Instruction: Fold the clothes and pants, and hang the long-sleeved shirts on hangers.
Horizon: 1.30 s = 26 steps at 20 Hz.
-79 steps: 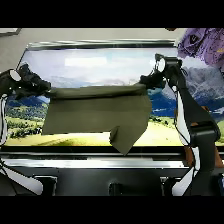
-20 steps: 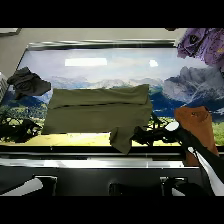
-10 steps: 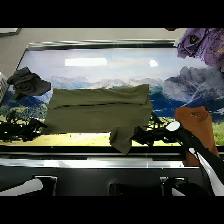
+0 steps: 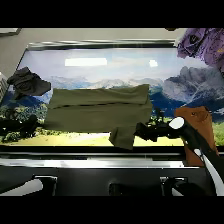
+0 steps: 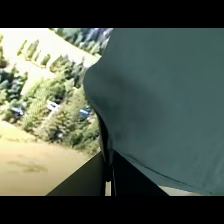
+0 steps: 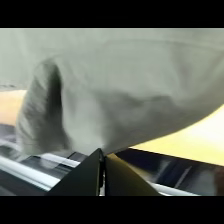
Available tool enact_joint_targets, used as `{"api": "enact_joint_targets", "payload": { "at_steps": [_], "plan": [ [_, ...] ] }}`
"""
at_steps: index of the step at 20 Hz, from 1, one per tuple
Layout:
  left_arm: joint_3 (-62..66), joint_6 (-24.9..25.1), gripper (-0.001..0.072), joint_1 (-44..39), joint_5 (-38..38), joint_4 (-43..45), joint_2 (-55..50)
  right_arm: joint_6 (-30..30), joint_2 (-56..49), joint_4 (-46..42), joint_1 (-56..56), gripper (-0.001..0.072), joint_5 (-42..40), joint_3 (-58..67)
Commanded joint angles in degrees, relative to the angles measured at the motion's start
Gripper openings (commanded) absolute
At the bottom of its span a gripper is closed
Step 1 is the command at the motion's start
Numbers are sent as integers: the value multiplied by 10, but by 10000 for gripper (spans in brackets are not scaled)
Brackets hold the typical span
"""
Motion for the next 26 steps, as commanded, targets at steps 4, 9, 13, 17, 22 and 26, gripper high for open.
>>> {"api": "enact_joint_targets", "payload": {
  "at_steps": [4, 9, 13, 17, 22, 26],
  "plan": [
    [13, -128, 15, -1, -93, 104, 143, 158, 191, -186, 0, 21, 125, 26],
    [6, -159, 15, -2, -161, 151, 255, 216, 338, -212, 0, 21, 233, 26],
    [5, -155, 14, -40, -144, 151, 268, 196, 316, -227, 0, 21, 235, 40],
    [6, -155, 14, -86, -68, 151, 223, 137, 188, -260, 0, 21, 195, 101],
    [37, -155, 14, -120, 2, 151, 108, 89, -7, -296, 0, 22, 146, 214],
    [103, -155, 14, -147, 37, 156, 12, 71, -132, -307, 0, 22, 120, 312]
  ]
}}
